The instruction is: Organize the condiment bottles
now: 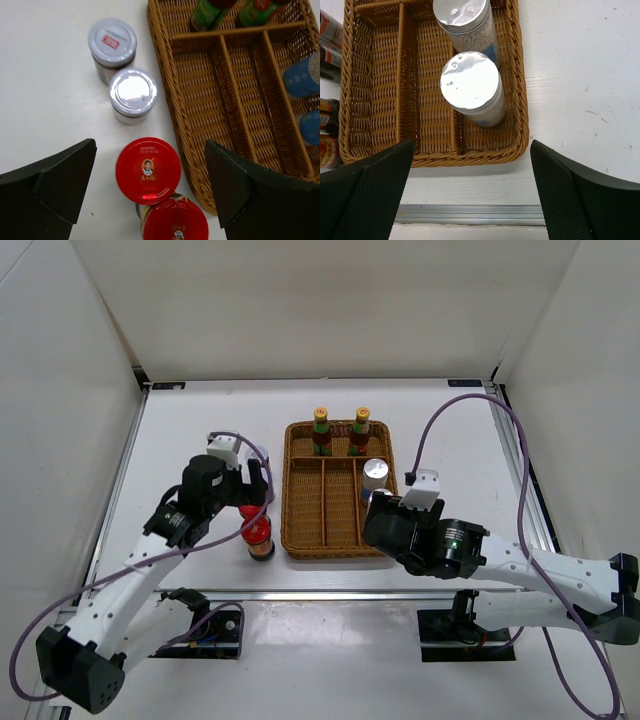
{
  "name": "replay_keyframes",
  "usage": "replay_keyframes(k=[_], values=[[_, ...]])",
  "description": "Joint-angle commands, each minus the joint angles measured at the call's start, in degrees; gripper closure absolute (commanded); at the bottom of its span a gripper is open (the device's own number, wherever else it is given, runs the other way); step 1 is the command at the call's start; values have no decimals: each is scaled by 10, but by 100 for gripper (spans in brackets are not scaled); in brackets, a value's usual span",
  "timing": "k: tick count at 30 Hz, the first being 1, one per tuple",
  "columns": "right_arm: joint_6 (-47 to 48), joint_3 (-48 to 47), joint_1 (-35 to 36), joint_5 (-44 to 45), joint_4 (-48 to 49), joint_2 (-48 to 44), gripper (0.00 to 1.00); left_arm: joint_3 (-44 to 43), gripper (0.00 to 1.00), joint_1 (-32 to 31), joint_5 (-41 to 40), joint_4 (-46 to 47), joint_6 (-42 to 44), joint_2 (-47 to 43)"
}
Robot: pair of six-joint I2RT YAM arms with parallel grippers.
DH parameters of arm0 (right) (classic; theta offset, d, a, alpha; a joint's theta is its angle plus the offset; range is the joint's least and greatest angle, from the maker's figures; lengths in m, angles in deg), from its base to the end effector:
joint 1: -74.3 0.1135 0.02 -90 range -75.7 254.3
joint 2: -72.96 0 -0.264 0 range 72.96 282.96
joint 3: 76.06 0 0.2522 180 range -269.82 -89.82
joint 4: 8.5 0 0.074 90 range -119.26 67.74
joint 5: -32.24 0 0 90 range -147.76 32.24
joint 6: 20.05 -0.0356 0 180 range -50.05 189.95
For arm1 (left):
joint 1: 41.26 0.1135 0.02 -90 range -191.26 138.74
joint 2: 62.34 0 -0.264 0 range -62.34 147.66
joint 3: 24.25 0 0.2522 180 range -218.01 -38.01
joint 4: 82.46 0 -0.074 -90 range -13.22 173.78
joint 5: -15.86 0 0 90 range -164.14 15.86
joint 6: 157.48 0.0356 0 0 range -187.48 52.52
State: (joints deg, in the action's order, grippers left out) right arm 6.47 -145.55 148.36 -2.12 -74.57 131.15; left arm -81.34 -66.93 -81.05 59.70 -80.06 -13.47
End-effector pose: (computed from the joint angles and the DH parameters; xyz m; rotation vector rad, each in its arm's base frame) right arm 0.0784 0.1673 0.3104 0.1514 2.0511 0.2127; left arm 0.1740 -0.0789 0.2944 0.1657 2.0892 -0.2798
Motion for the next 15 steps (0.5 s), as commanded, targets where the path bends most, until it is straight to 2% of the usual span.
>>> replay_keyframes(k=[1,6,15], values=[[-23,-17,4,32,-2,-11,0,-37,0,-3,58,-71,-65,49],[-23,-17,4,32,-2,-11,0,-55,0,-3,46,-110,-75,98],[-23,-17,4,32,-2,-5,0,-61,2,-3,15,-119,-75,116]])
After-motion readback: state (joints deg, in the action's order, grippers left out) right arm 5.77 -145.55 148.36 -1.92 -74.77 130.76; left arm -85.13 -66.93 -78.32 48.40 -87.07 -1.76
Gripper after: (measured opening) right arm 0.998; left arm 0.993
